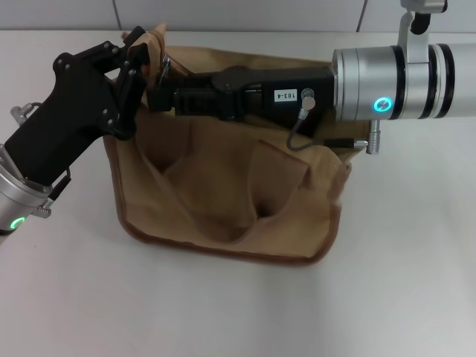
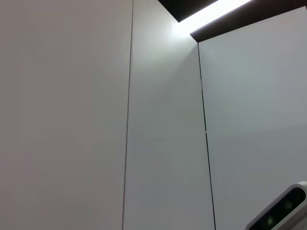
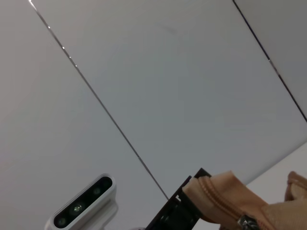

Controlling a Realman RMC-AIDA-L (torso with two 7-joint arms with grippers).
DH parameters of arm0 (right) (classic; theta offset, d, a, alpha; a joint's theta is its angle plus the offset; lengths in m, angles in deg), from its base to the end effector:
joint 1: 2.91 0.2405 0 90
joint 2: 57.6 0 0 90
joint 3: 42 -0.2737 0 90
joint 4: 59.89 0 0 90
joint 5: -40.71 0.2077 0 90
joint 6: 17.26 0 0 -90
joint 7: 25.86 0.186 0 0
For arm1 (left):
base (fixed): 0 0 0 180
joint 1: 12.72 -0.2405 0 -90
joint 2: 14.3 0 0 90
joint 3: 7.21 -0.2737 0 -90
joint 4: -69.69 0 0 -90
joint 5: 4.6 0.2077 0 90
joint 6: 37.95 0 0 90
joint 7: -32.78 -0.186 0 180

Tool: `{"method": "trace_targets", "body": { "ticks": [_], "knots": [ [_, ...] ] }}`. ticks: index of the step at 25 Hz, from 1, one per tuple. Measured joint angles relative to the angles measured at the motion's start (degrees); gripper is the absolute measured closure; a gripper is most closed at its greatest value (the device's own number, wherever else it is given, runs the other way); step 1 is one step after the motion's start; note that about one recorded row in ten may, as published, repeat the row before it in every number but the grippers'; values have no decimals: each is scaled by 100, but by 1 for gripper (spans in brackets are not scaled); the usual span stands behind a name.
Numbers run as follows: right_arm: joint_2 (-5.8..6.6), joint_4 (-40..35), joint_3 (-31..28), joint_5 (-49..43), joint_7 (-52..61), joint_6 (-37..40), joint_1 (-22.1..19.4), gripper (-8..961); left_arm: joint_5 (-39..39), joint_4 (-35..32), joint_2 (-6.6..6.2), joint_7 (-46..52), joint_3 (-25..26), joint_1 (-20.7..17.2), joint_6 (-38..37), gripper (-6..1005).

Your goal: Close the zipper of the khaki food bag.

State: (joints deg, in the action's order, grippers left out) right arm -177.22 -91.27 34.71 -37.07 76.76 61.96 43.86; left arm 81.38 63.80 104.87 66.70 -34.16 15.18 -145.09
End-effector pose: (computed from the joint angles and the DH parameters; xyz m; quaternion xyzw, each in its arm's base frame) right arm 0.0849 0.3766 -0.1064 0.9033 -0.2746 -0.3224 0.0685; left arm -0.2238 0.3118 -0.0147 -0.7736 -0.0540 -0.5451 0.3186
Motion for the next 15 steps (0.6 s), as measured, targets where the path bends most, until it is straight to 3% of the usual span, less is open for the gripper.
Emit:
{"method": "trace_targets", "body": {
  "ticks": [15],
  "knots": [
    [26,-11,67,-72,222,-183,-8,492,-4,-5,1,0,-2,11,44,979]
  ]
}}
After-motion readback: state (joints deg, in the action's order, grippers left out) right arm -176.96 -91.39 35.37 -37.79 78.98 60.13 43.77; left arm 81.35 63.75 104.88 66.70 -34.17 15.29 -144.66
